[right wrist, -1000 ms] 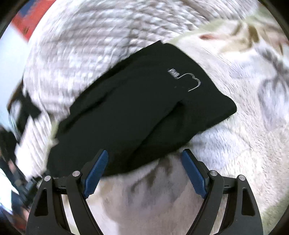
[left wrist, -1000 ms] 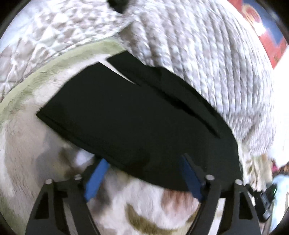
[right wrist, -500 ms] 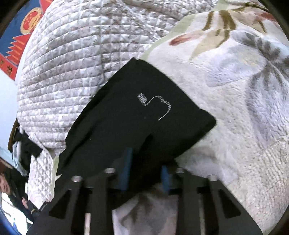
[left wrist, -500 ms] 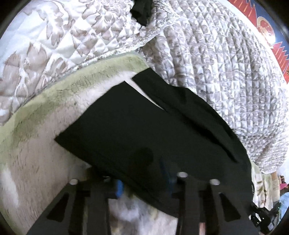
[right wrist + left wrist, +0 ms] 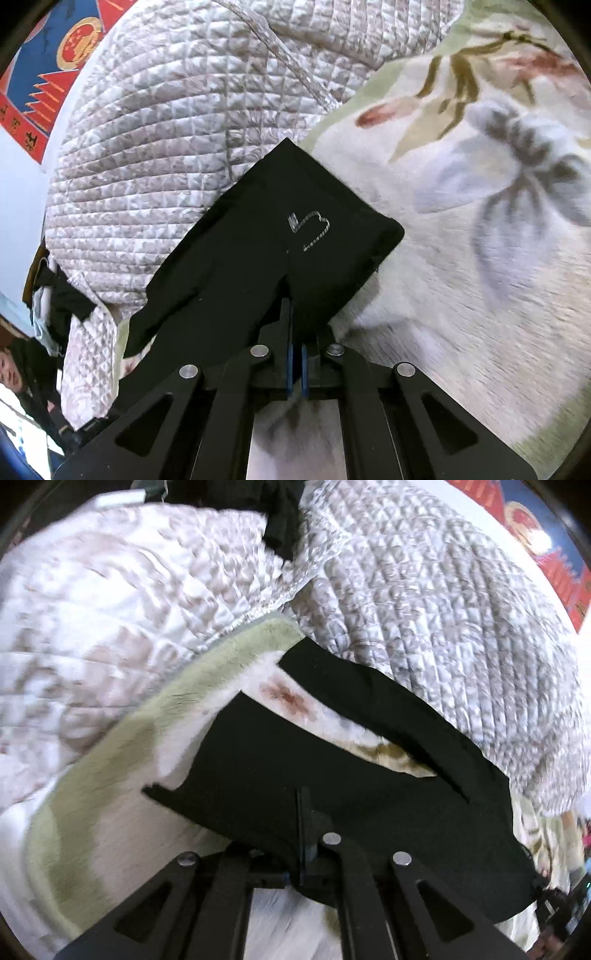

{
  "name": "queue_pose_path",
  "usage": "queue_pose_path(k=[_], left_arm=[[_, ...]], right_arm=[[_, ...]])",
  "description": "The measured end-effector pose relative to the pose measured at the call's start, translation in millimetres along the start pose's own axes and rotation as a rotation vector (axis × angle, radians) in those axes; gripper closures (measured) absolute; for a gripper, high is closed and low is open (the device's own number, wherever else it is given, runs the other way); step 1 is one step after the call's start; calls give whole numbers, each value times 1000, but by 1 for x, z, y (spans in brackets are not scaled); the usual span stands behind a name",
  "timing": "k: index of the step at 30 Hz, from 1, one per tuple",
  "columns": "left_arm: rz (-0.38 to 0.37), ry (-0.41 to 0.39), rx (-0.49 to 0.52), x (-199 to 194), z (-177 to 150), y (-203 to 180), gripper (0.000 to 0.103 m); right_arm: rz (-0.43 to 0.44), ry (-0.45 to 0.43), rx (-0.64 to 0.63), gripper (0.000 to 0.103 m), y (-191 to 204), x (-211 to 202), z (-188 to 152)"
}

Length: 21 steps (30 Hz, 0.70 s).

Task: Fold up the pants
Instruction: 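Lift the held pants end with both grippers and fold it over the pants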

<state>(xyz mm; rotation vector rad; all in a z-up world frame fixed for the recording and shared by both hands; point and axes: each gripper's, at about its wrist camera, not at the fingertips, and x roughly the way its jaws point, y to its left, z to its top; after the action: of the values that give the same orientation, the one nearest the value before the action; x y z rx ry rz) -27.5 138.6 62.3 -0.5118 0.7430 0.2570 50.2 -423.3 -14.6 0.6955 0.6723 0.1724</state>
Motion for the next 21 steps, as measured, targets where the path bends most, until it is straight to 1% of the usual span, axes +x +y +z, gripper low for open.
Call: queue_pose_path(k=[4, 6, 10, 12, 15, 17, 21], left_arm=[[3, 37, 2, -20, -29, 12, 99], [-9, 57, -5, -29, -44, 18, 99], [-2, 72, 19, -39, -69, 21, 99], [1, 87, 10, -39, -77, 24, 99], [-9, 59, 5, -50, -79, 23, 99], [-7, 45, 11, -55, -81, 22, 99], [7, 71, 13, -49, -84, 26, 99]], right_arm=[[-14, 29, 25, 102, -20, -28, -25], [-14, 45, 66, 102, -33, -42, -41], [-29, 33, 85, 102, -48, -67, -55], [-57, 37, 103, 102, -58, -69, -60], [-58, 48, 118, 102, -61, -66, -63], [-73, 46, 106, 102, -58, -65, -63], [-89, 80, 109, 101, -61, -57, -66]])
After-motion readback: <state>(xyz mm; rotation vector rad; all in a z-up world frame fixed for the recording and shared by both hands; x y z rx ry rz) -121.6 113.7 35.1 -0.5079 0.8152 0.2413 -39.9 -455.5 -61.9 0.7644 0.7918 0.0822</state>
